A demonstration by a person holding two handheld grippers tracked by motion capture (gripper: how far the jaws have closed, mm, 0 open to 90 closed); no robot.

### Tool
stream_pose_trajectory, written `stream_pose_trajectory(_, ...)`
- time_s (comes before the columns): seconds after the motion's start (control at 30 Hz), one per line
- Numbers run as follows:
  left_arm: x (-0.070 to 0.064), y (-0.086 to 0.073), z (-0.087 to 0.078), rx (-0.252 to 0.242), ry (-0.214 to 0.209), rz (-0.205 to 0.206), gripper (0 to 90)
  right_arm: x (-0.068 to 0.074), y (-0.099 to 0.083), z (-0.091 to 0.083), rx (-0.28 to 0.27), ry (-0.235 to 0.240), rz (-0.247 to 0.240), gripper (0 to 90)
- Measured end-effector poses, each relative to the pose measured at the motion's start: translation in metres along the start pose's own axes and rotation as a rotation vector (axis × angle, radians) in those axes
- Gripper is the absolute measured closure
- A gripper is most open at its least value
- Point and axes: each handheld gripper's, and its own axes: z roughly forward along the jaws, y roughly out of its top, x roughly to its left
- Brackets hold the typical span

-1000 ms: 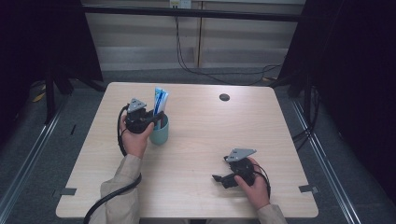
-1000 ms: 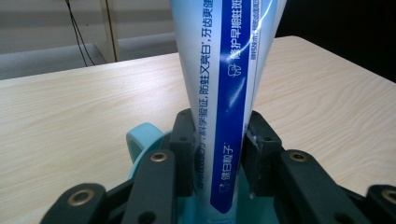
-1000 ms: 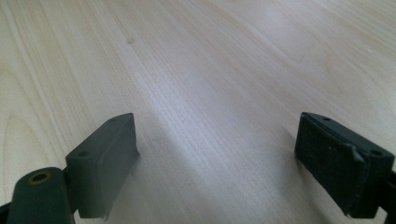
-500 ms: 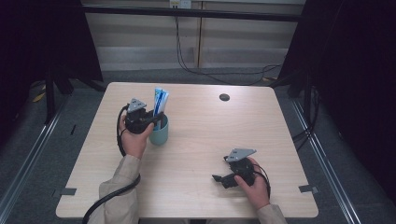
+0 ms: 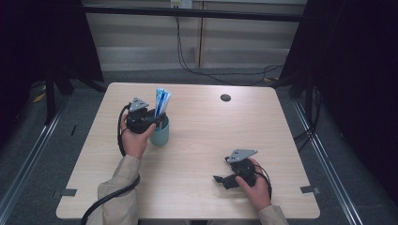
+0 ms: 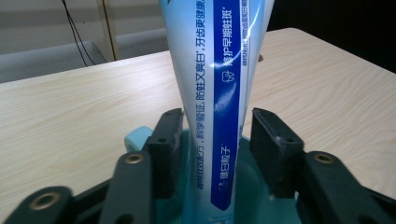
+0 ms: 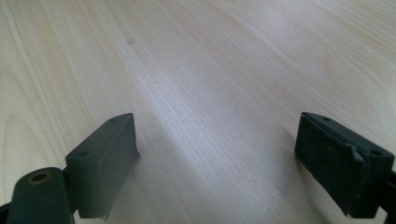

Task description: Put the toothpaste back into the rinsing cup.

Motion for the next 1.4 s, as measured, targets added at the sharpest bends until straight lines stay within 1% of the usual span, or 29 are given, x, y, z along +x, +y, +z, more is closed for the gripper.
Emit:
stream_pose_trajectory(0.1, 0.0, 0.0, 0.0, 0.008, 0.002, -0.006, 48.5, 0.0, 0.0, 0.0, 0.0, 0.0, 0.0, 12.5)
stream_pose_trajectory(0.17, 0.001, 0.0, 0.0, 0.012, 0.006, -0.002, 45.3, 0.0, 0.0, 0.0, 0.0, 0.0, 0.0, 12.5)
stream_pose_trajectory(0.2, 0.002, 0.001, 0.0, 0.014, 0.002, -0.011, 43.5, 0.0, 0.0, 0.0, 0.0, 0.0, 0.0, 12.5)
stream_pose_trajectory(0.27, 0.002, 0.002, -0.001, 0.016, 0.016, -0.009, 39.5, 0.0, 0.0, 0.0, 0.0, 0.0, 0.0, 12.5)
stream_pose_trajectory(0.33, 0.003, 0.003, -0.002, 0.017, 0.009, -0.01, 37.9, 0.0, 0.0, 0.0, 0.0, 0.0, 0.0, 12.5)
stream_pose_trajectory(0.4, 0.003, 0.004, -0.002, 0.025, 0.015, 0.001, 35.0, 0.0, 0.0, 0.0, 0.0, 0.0, 0.0, 12.5)
stream_pose_trajectory(0.47, 0.003, 0.005, -0.002, 0.026, 0.007, -0.012, 32.2, 0.0, 0.0, 0.0, 0.0, 0.0, 0.0, 12.5)
stream_pose_trajectory(0.57, 0.002, 0.008, -0.004, 0.032, 0.007, -0.001, 29.0, 0.0, 0.0, 0.0, 0.0, 0.0, 0.0, 12.5)
stream_pose_trajectory(0.63, 0.002, 0.009, -0.004, 0.036, 0.006, -0.002, 26.8, 0.0, 0.0, 0.0, 0.0, 0.0, 0.0, 12.5)
stream_pose_trajectory(0.73, 0.003, 0.01, -0.005, 0.036, 0.001, -0.013, 24.6, 0.0, 0.0, 0.0, 0.0, 0.0, 0.0, 12.5)
stream_pose_trajectory(1.07, 0.007, 0.007, -0.013, 0.072, -0.017, -0.021, 18.3, 0.0, 0.002, 0.002, -0.001, 0.004, 0.0, 12.5)
stream_pose_trajectory(1.13, 0.009, 0.007, -0.014, 0.077, -0.023, -0.034, 17.8, 0.0, 0.002, 0.002, -0.002, 0.004, -0.002, 12.5)
stream_pose_trajectory(1.27, 0.01, 0.006, -0.017, 0.072, -0.025, -0.04, 15.6, 0.0, 0.002, 0.002, -0.002, 0.003, -0.002, 12.5)
stream_pose_trajectory(1.33, 0.01, 0.007, -0.019, 0.071, -0.036, -0.043, 15.5, 0.0, 0.002, 0.002, -0.002, 0.005, -0.002, 12.5)
stream_pose_trajectory(1.37, 0.01, 0.007, -0.02, 0.069, -0.031, -0.038, 15.4, 0.0, 0.002, 0.002, -0.001, 0.004, -0.001, 12.5)
stream_pose_trajectory(1.4, 0.01, 0.007, -0.021, 0.071, -0.035, -0.037, 15.3, 0.0, 0.002, 0.002, -0.001, 0.005, -0.003, 12.5)
